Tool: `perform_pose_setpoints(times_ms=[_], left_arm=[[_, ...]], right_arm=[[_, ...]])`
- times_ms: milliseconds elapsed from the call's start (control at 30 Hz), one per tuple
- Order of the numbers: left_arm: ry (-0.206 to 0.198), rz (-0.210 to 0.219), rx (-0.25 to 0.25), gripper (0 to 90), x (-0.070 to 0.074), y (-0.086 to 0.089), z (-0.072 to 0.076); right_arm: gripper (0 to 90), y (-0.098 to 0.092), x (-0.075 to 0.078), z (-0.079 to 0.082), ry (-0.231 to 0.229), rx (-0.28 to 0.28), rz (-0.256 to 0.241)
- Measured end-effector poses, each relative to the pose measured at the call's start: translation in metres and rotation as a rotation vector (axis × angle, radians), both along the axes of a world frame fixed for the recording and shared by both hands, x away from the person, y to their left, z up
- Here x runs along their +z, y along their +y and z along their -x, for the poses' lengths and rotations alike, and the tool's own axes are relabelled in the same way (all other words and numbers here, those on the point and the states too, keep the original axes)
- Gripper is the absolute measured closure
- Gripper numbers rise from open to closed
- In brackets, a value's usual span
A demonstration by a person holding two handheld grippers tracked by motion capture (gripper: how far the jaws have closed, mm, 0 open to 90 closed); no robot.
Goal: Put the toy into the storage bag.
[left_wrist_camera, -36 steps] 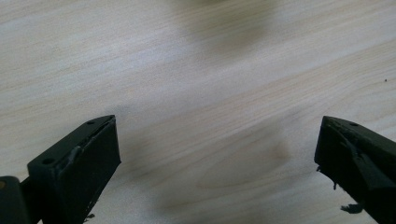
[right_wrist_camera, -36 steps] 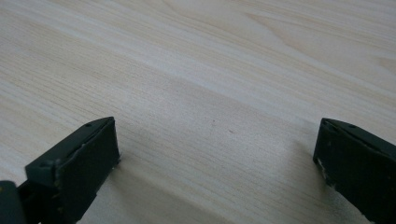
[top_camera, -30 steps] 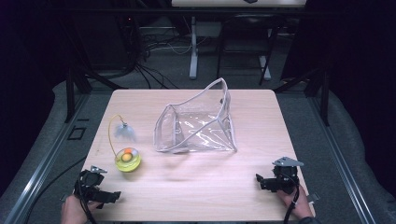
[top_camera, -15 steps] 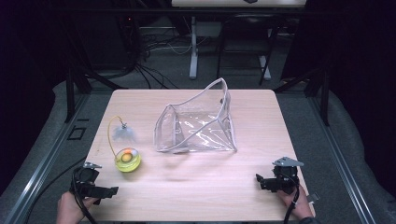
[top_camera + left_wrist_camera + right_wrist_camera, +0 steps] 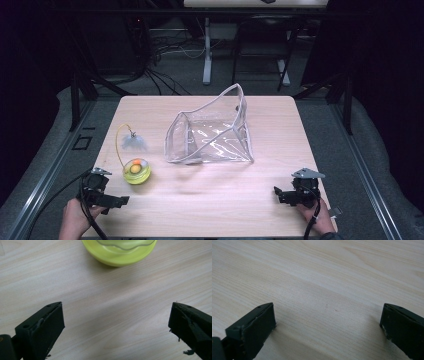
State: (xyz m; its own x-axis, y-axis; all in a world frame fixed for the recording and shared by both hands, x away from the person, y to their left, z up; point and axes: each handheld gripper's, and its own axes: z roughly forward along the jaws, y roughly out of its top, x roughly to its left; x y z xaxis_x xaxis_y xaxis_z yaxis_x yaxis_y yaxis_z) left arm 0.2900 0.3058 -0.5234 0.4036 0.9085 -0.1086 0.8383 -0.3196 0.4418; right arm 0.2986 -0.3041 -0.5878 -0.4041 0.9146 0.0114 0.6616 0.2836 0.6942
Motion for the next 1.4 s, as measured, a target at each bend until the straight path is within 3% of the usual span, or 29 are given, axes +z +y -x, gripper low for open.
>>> perform_pose_setpoints(times_ms=[267,433,600,667,1033,1267,1400], left_arm=[[-0.011,-0.005,-0.018,0.1,0.011,-0.006,-0.012],[-0.046,0.003,-0.01,0.1,0.022,-0.007,-0.019],[-0.016,-0.012,-0.033,0.0,0.033,-0.01,-0.027],[-0.022,-0.016,-0.033,0.0,0.038,-0.011,-0.031],[-0.02,-0.005,-0.031,0.0,0.044,-0.01,-0.044],[-0.052,0.009,-0.038,0.0,0.053,-0.008,-0.049],[-0.051,0.003,-0.044,0.0,0.058,-0.008,-0.054]], right_arm=[[0.0,0.0,0.0,0.0,-0.001,0.001,-0.001],[0.0,0.0,0.0,0.0,-0.001,0.001,0.0],[0.0,0.0,0.0,0.0,-0.001,0.0,-0.002],[0.0,0.0,0.0,0.0,-0.001,0.001,-0.001],[0.0,0.0,0.0,0.0,-0.001,0.001,0.0],[0.0,0.0,0.0,0.0,-0.001,0.001,0.0],[0.0,0.0,0.0,0.0,-0.001,0.001,0.0]])
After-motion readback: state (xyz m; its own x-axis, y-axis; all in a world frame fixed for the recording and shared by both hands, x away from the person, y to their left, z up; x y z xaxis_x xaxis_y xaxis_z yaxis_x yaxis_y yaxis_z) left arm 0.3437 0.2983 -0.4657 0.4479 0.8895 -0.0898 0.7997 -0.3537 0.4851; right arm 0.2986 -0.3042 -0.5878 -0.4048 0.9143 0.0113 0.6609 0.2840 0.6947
